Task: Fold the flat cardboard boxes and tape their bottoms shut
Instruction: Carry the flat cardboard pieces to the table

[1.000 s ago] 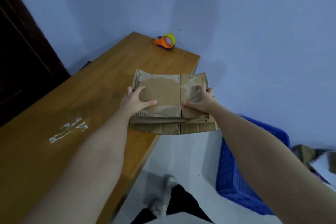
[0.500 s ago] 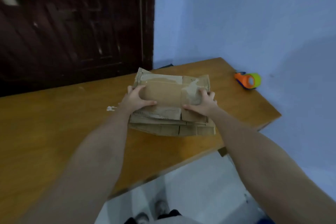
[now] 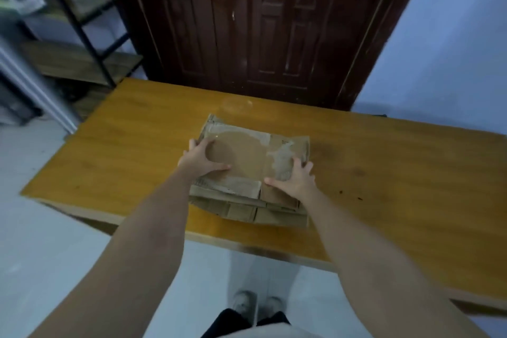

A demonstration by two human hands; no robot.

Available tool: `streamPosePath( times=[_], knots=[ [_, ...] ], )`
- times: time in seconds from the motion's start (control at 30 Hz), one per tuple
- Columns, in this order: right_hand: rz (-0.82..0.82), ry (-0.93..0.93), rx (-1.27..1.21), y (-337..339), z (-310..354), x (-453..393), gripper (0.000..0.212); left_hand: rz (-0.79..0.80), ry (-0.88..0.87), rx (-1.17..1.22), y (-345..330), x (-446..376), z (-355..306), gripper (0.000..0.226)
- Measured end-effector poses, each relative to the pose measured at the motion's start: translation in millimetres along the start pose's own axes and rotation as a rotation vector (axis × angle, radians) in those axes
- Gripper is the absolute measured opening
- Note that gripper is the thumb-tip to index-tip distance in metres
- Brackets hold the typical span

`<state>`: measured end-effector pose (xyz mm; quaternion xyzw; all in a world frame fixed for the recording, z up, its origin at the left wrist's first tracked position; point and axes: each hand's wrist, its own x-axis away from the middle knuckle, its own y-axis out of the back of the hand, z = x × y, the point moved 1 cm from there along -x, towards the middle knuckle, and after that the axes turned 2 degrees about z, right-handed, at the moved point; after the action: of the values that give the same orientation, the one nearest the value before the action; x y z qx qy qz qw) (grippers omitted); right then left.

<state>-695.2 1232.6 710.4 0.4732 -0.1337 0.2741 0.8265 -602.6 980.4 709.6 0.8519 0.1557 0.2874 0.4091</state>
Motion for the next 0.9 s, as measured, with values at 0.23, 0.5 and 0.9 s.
streamPosePath(
  times=[0.23,0.5,0.9],
  knots=[
    [0.028,0.023,0.068,-42,16,2,0.113,0.048,0.062,0.002,1,10,52,0.100],
    [0.023,-0.080,0.075,-70,5,0,0.111,0.095,0.043,-0.078,-10,3,72,0.097],
    [0.094,-0.098,0.332,-80,7,1,0.111,0.248,0.162,-0.161,-29,6,76,0.102]
  ],
)
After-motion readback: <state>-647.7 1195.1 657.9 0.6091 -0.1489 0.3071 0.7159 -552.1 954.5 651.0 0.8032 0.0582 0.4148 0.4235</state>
